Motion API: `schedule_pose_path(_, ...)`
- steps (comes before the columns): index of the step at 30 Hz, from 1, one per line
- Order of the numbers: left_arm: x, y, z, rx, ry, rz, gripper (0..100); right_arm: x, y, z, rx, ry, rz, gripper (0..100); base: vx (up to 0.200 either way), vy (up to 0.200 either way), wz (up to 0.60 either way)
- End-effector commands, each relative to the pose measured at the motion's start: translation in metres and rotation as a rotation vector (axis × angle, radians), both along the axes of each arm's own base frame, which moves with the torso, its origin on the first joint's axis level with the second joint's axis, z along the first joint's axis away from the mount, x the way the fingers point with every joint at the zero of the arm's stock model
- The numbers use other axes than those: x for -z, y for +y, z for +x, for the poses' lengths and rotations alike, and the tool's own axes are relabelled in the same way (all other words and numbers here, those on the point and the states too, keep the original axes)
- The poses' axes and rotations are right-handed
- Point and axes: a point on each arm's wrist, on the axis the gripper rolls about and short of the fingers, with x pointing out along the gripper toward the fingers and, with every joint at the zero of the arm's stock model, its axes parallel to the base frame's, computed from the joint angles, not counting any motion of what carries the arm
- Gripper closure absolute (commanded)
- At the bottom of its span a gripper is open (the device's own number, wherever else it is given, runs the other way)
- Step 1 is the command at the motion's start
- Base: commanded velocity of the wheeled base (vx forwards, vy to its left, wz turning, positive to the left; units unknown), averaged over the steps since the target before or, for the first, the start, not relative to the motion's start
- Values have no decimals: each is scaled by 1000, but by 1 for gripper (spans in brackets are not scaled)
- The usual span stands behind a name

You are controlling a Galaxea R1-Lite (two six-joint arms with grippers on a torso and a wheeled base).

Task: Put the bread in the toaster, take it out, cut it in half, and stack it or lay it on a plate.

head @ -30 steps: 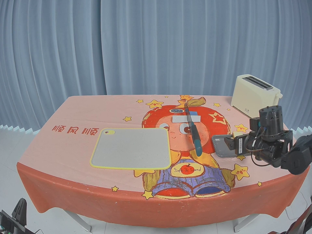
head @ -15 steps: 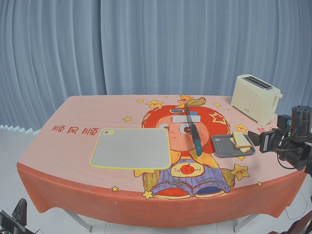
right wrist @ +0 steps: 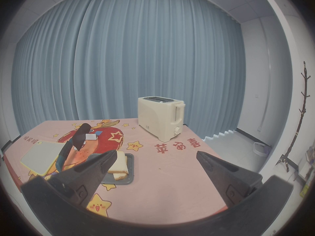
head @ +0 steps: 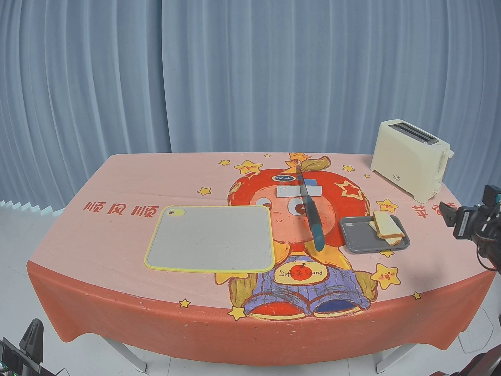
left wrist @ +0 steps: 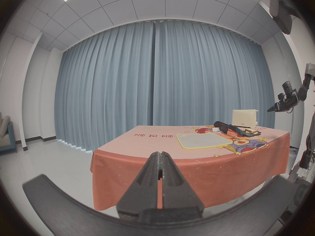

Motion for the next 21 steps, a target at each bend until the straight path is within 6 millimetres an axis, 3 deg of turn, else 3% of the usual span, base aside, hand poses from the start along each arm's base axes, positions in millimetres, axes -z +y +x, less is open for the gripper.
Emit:
schedule_pose_path(1, 5, 0, 0, 0, 1, 0, 100, -2, -19, -54, 68, -108, 12, 0, 0, 0, 0)
schedule_pose_path(5, 5, 0, 0, 0, 1, 0, 100, 5, -27, -93, 75, -198, 27, 0, 0, 0, 0)
schedule_pose_path(10, 5, 0, 0, 0, 1, 0, 100, 17, -29, -133, -47, -303, 8, 0, 0, 0, 0)
schedule_pose_path(20, 5, 0, 0, 1, 1, 0, 100, 51, -24, -166, -159, -320, -78, 0, 0, 0, 0)
schedule_pose_path(21, 5, 0, 0, 1, 1, 0, 100, 63, -21, -177, -203, -293, -63, 0, 0, 0, 0)
